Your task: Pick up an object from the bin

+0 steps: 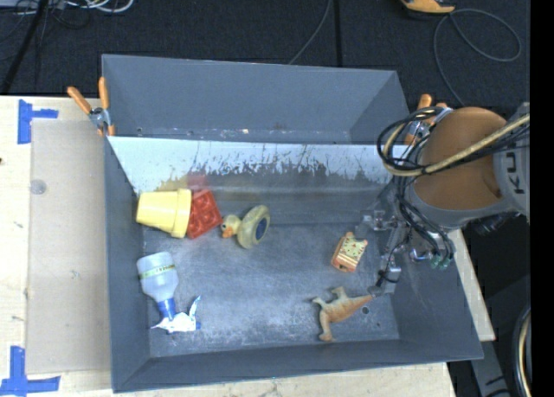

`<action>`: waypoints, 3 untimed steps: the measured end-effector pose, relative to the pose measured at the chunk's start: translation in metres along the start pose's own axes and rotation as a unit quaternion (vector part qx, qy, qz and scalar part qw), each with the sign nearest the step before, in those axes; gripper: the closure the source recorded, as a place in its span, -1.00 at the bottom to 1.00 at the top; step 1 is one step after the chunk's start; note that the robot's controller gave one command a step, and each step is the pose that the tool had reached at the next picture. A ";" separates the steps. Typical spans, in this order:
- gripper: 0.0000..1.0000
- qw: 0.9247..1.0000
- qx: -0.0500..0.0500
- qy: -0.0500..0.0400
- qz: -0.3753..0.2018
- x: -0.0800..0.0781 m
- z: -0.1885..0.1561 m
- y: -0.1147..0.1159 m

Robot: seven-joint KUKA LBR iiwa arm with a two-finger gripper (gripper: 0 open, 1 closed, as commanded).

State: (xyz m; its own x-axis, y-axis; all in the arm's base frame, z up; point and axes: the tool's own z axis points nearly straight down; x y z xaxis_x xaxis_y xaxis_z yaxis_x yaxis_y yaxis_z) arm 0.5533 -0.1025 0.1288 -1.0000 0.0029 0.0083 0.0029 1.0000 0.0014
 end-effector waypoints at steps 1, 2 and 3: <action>-1.00 1.000 0.000 -0.003 -0.001 -0.002 -0.004 0.000; -1.00 1.000 0.000 -0.004 -0.006 0.027 0.031 -0.001; -1.00 0.999 0.000 0.001 -0.035 0.040 0.054 -0.002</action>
Offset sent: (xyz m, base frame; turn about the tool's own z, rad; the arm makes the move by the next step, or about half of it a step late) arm -0.0496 -0.0036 -0.0588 -0.0187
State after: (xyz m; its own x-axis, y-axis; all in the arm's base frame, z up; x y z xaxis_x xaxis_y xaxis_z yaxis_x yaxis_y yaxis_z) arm 0.5131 -0.1045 0.0749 -0.9976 -0.0680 0.0094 -0.0679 0.9977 0.0021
